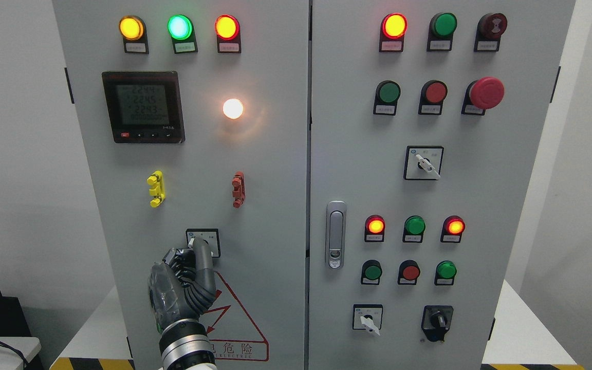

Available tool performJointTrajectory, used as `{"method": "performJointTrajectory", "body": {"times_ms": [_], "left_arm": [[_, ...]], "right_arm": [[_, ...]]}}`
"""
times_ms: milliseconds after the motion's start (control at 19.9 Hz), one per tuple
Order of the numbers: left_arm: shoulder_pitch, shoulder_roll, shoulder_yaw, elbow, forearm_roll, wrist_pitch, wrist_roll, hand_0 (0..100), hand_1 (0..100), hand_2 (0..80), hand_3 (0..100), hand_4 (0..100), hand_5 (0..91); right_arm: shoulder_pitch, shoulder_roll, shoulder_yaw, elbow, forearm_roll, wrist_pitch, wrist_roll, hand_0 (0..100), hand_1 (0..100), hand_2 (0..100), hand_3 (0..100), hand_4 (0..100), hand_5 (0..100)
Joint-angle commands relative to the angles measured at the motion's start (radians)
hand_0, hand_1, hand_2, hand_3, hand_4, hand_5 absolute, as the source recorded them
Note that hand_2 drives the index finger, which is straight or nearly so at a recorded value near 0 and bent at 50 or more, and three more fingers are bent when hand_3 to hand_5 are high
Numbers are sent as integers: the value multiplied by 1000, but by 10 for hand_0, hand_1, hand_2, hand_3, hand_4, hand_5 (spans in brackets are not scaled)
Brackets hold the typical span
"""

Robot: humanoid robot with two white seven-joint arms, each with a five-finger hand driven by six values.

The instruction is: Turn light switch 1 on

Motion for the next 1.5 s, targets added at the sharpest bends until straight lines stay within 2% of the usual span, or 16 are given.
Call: {"method": "performJointTrajectory", "body": {"times_ms": [0, 251, 451, 551, 1454], "left_arm": [[0, 0, 0, 1, 1, 0, -1, 528, 204, 619, 815, 880, 807], [2, 0, 1, 1, 0, -4, -1, 462, 203, 617, 818, 880, 804], [6, 0, 0, -1, 0, -5, -1, 327, 242, 615, 818, 878, 802], [9, 0, 1, -1, 0, -7, -1, 301, 251, 614, 817, 878, 801], [32, 13, 6, -14, -2, -19, -4, 231, 273, 621, 816, 877, 805]], "right_arm": [[0, 0, 0, 0, -17, 1, -1, 120, 389, 0, 0, 0, 0], [0, 0, 0, 0, -17, 1, -1, 120, 389, 0, 0, 0, 0], [0, 0, 0, 0, -17, -1, -1, 120, 389, 0, 0, 0, 0], [0, 0, 0, 0, -17, -1, -1, 120, 389, 0, 0, 0, 0], [0, 0, 0, 0, -17, 1, -1, 120, 389, 0, 0, 0, 0]]}}
